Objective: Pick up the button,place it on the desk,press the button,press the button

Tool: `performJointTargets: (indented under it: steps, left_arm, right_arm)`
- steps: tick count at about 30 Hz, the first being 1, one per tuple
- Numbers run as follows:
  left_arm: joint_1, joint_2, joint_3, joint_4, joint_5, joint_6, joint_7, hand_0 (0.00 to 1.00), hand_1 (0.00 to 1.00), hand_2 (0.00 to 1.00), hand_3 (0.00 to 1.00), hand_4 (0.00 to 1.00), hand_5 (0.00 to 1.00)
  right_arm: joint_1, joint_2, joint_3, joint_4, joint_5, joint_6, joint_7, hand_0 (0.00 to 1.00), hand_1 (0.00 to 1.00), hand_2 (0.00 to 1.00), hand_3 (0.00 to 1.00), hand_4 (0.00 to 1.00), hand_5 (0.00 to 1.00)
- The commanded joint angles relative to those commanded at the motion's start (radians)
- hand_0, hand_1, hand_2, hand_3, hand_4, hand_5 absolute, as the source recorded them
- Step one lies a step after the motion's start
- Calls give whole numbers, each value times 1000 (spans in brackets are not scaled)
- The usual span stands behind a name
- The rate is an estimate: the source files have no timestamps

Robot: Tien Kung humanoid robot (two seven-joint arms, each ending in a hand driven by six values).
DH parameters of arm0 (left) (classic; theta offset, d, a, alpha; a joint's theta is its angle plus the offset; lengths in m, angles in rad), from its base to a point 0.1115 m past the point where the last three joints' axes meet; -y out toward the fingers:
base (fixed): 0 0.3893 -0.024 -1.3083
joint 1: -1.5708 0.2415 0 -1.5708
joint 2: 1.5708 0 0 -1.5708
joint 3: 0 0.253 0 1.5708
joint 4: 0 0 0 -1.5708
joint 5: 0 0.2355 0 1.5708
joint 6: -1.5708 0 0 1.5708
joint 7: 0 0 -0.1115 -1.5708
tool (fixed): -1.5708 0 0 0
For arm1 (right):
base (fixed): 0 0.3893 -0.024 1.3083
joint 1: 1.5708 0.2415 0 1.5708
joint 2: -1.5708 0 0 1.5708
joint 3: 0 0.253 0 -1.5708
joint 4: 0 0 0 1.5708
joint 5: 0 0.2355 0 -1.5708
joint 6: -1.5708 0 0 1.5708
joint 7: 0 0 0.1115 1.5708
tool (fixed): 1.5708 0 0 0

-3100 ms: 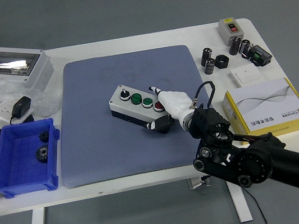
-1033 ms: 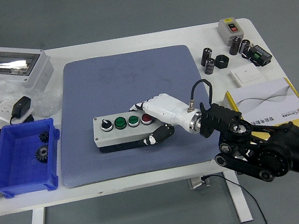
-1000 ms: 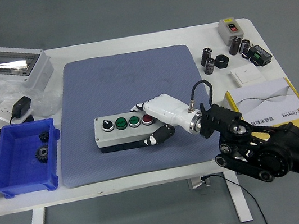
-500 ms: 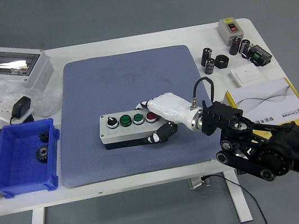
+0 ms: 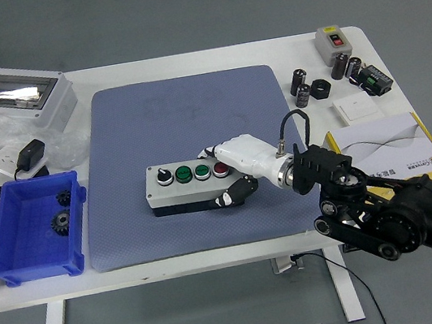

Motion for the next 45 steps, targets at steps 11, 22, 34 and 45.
performJointTargets:
  steps: [11, 22, 34, 45]
  left_arm:
    - [2, 1, -10, -4, 3, -17, -16, 474, 438, 458, 661, 2, 2]
    - [0, 3, -8, -8, 2, -33, -1, 473, 433, 460, 677, 2, 2]
    - [-3, 2, -2, -10, -25, -62, 17, 469, 431, 461, 700, 2, 2]
    - [-6, -2, -12, -14, -21, -47, 14, 475, 438, 468, 709, 2, 2]
  right_arm:
    - [-11, -11, 25, 23, -23, 19, -20, 997, 944, 962, 998, 804, 280]
    - [-14, -33, 32, 48, 19, 40, -34, 998, 998, 998, 998, 888, 317]
    - [-28, -250, 179, 295, 331, 279, -36, 998, 998, 998, 998, 891, 319]
    - [-1, -321, 168, 410, 256, 248, -228, 998, 997, 998, 998, 686, 185]
